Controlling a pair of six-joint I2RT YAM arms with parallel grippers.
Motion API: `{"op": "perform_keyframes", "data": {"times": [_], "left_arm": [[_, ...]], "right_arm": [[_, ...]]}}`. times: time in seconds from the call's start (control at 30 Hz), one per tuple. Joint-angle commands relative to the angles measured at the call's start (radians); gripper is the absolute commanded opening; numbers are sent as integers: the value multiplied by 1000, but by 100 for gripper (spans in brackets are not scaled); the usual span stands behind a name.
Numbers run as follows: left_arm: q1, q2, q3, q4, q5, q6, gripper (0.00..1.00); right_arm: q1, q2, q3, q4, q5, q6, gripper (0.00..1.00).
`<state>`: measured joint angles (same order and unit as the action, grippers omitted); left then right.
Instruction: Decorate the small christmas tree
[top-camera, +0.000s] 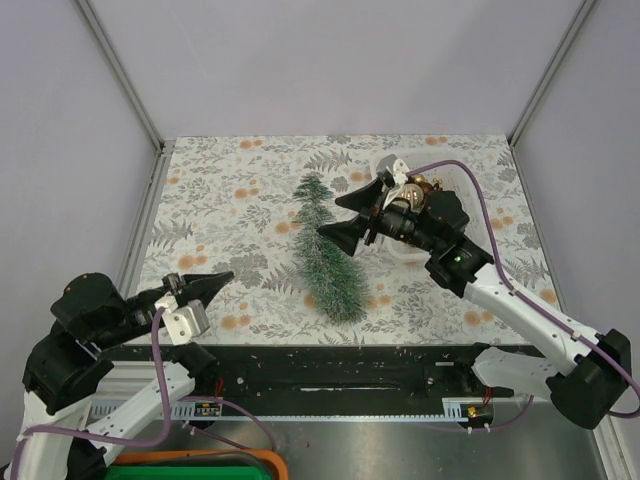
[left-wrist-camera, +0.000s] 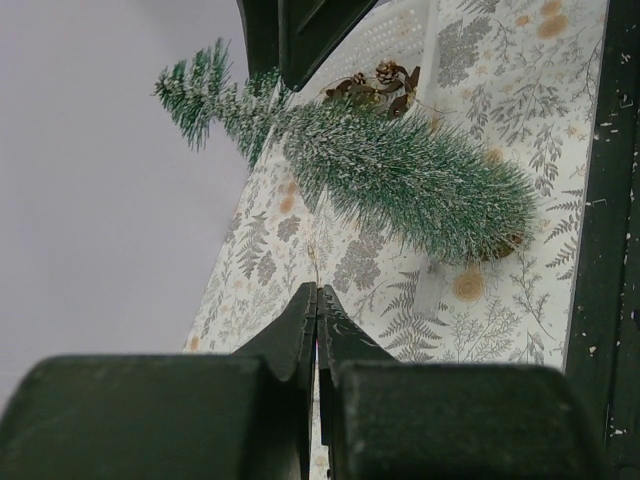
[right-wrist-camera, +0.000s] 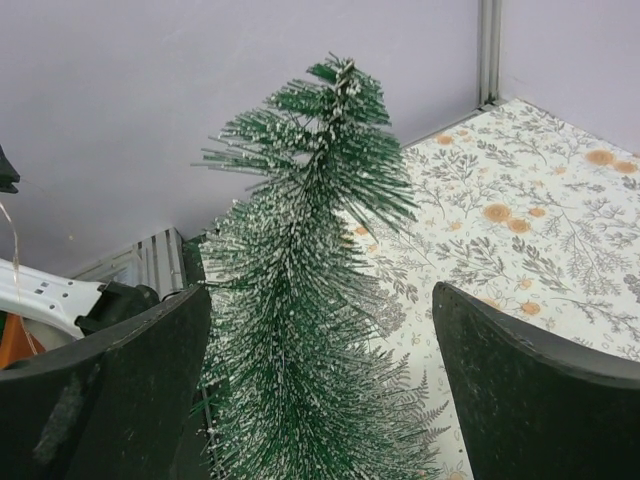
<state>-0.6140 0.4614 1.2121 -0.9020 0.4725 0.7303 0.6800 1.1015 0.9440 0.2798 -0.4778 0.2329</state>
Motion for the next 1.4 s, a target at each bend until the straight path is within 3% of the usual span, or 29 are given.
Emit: {"op": "perform_keyframes", "data": {"times": [0.0,0.1,0.2,0.3,0.47,0.57,0.83,1.1,1.37], "left_arm": [[2,-13,24,-52,0,87,0],[2,-50,-26,-38,-128,71,0],[2,-58,-83,49,-335,-67,0],[3,-35,-114,87,-448,-135,0],[2,26,-118,144,-514,-250,0],[2,54,-134,159,-541,-255,0],[5,232,-243,402,-880,-172,0],[3,387,-221,647,-665,-117,0],[3,441,-170,627,-516,-175,0]], "right_arm": [[32,26,16,74,39,0,99],[33,0,-5,76,64,-12,99],[33,-57,-43,75,96,-30,97],[33,-133,-92,68,120,-38,96],[33,-232,-145,9,145,-56,95],[33,-281,-175,-24,169,-67,95],[32,-304,-205,-21,142,-60,95],[32,-243,-162,33,117,-61,100],[33,-123,-62,61,165,-24,99]]}}
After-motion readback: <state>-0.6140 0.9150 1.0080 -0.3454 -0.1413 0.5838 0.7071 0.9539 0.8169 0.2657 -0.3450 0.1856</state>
